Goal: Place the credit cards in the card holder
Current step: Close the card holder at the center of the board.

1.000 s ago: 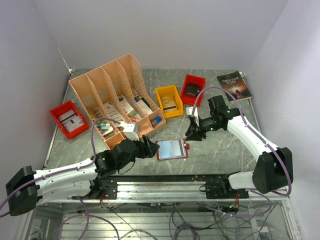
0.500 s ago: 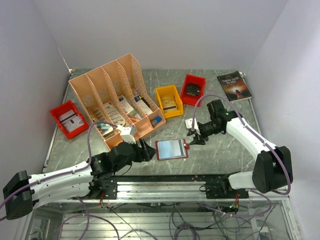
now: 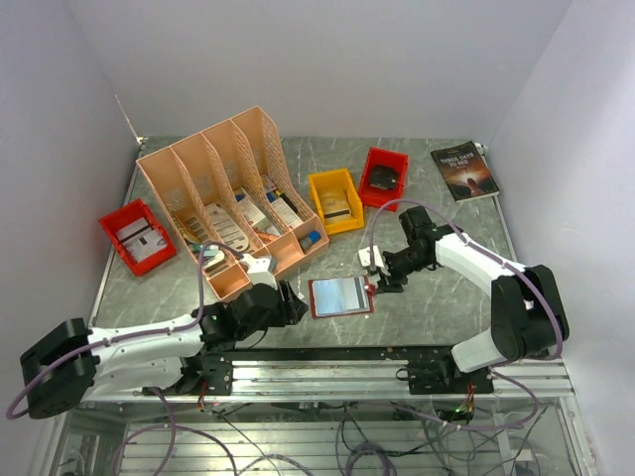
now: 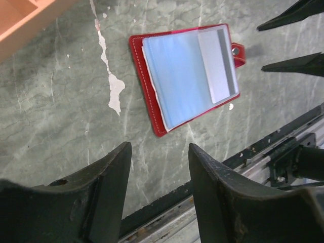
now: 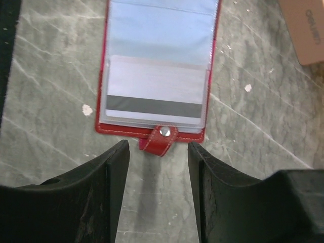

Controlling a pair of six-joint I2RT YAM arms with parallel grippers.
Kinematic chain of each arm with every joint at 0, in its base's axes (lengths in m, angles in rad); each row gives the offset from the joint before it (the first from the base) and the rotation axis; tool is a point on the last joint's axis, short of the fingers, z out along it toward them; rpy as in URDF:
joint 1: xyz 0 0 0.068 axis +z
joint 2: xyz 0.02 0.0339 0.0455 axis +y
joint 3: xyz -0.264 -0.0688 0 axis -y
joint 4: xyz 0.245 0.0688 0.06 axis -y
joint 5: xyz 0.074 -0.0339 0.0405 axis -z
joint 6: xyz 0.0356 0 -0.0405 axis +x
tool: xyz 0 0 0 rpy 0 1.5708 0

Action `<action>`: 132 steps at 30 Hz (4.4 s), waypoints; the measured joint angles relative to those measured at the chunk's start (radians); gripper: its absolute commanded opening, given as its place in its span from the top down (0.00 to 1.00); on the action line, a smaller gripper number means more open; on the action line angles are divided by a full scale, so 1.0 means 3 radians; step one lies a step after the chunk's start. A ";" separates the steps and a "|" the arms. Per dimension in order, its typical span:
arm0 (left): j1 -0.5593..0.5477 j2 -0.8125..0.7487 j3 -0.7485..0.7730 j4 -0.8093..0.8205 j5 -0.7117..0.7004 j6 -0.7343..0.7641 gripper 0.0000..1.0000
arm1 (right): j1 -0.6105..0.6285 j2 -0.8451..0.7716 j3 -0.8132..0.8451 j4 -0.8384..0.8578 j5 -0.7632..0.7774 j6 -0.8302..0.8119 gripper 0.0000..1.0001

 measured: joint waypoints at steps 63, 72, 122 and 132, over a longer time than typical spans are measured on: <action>0.0022 0.2018 0.0431 0.1581 0.0294 -0.0043 0.59 | 0.0504 0.0047 -0.0308 0.1465 0.1371 0.2063 0.51; 0.0051 0.2098 0.0430 0.1709 0.0300 -0.0085 0.58 | 0.0481 0.0009 -0.0314 0.1848 0.1895 0.2574 0.56; 0.0072 0.0070 -0.0451 0.0757 -0.0056 -0.0586 0.15 | -0.0113 0.0799 0.0310 0.1203 0.0088 0.3415 0.45; 0.0072 0.0159 -0.0512 0.0814 -0.0060 -0.0699 0.15 | -0.0103 0.0894 0.0364 0.1165 0.0134 0.3461 0.46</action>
